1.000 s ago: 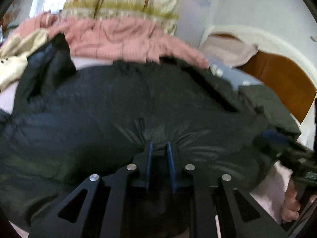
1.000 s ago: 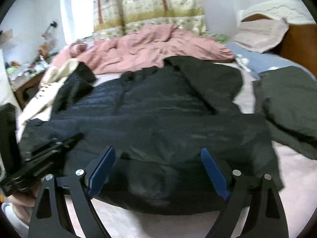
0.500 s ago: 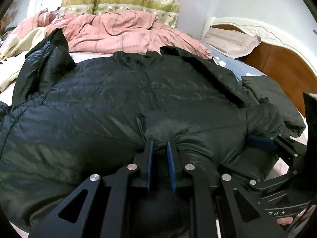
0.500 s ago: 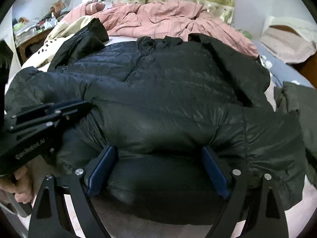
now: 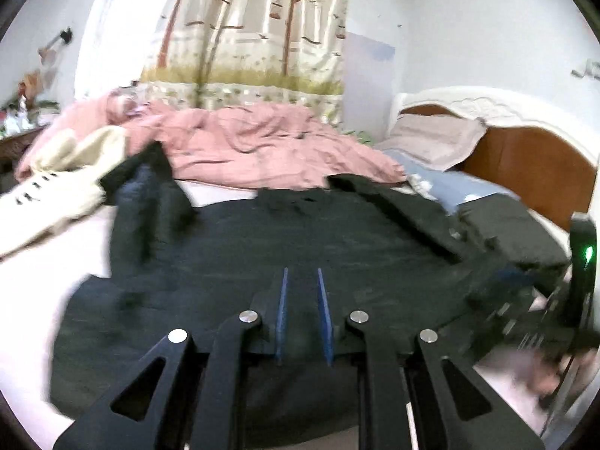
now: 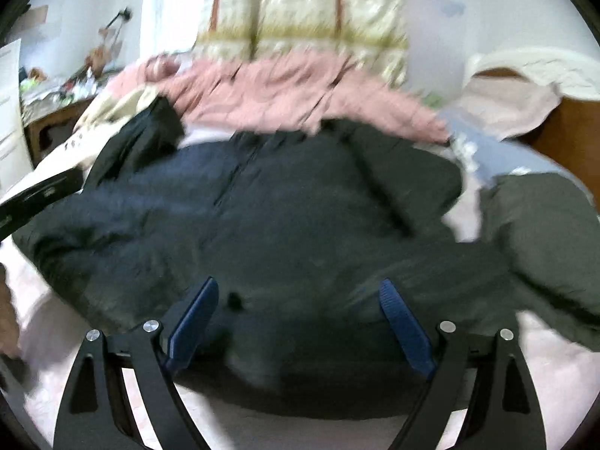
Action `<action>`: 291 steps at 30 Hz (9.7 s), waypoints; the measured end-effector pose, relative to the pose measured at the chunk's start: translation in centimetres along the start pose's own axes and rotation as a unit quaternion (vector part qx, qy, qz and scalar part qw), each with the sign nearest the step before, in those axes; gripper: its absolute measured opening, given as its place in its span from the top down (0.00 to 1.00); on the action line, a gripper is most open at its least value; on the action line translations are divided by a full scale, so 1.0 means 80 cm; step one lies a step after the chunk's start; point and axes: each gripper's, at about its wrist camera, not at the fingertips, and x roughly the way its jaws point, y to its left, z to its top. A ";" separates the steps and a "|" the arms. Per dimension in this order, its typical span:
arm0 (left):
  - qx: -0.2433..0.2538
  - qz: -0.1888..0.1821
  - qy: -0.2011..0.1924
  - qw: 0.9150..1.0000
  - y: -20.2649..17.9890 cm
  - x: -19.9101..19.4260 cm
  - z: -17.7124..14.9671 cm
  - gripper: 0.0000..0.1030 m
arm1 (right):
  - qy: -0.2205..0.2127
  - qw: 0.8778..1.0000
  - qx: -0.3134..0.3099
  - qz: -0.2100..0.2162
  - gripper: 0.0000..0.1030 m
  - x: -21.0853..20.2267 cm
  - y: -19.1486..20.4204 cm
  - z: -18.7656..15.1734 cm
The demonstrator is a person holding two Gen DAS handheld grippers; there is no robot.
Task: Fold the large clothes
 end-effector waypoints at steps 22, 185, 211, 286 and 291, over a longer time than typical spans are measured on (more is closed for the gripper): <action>-0.115 0.062 0.029 0.991 0.117 -0.028 -0.036 0.56 | 0.052 0.982 0.053 -0.171 0.15 -0.013 -0.073 -0.020; -0.069 0.152 -0.026 0.986 0.063 -0.045 0.059 0.13 | 0.052 0.991 -0.060 -0.106 0.12 0.066 0.048 0.123; -0.068 0.179 0.018 0.981 0.085 -0.016 0.041 0.13 | 0.169 0.960 -0.067 0.213 0.92 0.115 0.173 0.068; -0.030 0.248 0.012 0.968 0.093 -0.030 0.052 0.13 | 0.178 0.933 0.302 -0.078 0.65 0.041 -0.150 0.071; -0.024 0.244 0.009 0.969 0.081 -0.035 0.054 0.13 | 0.258 0.909 0.323 -0.059 0.65 0.085 -0.161 0.017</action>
